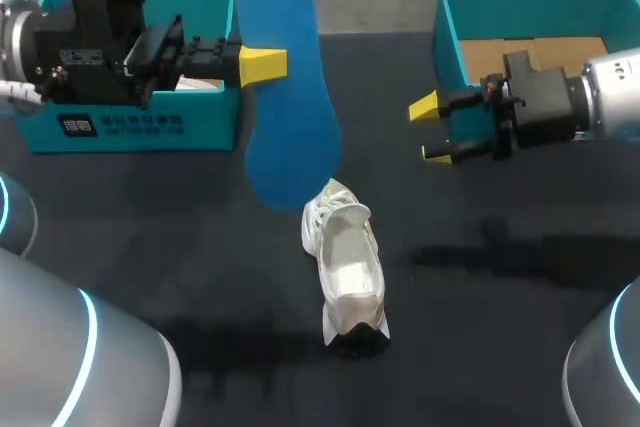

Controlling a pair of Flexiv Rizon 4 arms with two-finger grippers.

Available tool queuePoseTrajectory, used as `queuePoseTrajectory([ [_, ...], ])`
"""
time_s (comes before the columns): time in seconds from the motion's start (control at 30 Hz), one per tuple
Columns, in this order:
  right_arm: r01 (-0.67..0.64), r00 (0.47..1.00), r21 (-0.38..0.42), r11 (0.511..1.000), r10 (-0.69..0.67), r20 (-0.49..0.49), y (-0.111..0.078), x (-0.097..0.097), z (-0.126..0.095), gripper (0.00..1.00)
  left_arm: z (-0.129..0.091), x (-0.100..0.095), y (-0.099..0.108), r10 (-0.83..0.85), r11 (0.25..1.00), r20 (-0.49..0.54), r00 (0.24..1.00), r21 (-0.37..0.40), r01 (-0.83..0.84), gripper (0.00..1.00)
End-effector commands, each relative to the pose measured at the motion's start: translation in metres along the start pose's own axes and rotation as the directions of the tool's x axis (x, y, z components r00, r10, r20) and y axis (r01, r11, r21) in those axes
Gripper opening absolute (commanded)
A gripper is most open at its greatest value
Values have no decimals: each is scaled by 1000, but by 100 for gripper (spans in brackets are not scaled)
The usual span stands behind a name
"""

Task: Take the shoe out of the shoebox, open the shoe tongue, remove and reinsert the insole, then place the shoe into the shoebox

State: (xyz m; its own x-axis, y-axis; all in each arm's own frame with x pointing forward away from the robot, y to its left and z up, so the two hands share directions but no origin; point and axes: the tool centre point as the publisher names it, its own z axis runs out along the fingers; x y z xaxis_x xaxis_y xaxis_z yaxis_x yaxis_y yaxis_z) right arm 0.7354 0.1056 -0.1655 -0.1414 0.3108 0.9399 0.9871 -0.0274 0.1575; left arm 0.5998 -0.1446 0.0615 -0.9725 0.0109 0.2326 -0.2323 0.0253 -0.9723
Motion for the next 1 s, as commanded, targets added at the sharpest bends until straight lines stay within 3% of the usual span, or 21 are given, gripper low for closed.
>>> queuePoseTrajectory([
  [0.03, 0, 1000, 0, 1000, 0, 0, 0, 0, 1, 100, 7, -19, 6, 180, 979, 29, 983, 94, -182, 0],
  [0.1, 0, 1000, 0, 1000, 0, 0, 0, 0, 1, 100, 5, -26, 6, 244, 957, 2, 970, 158, -242, 0],
  [0.23, 0, 1000, 0, 1000, 0, 0, 0, 0, 1, 100, 7, -37, 7, 426, 886, 8, 905, 198, -418, 0],
  [0.43, 0, 1000, 0, 1000, 0, 0, 0, 0, 1, 100, 12, -34, 12, 670, 725, 24, 742, 194, -661, 0],
  [0.5, 0, 1000, 0, 1000, 0, 0, 0, 0, 1, 100, 13, -35, 18, 755, 644, 54, 653, 126, -755, 0],
  [1.0, 0, 1000, 0, 1000, 0, 0, 0, 0, 1, 100, 13, -35, 18, 755, 644, 54, 653, 126, -755, 0],
])
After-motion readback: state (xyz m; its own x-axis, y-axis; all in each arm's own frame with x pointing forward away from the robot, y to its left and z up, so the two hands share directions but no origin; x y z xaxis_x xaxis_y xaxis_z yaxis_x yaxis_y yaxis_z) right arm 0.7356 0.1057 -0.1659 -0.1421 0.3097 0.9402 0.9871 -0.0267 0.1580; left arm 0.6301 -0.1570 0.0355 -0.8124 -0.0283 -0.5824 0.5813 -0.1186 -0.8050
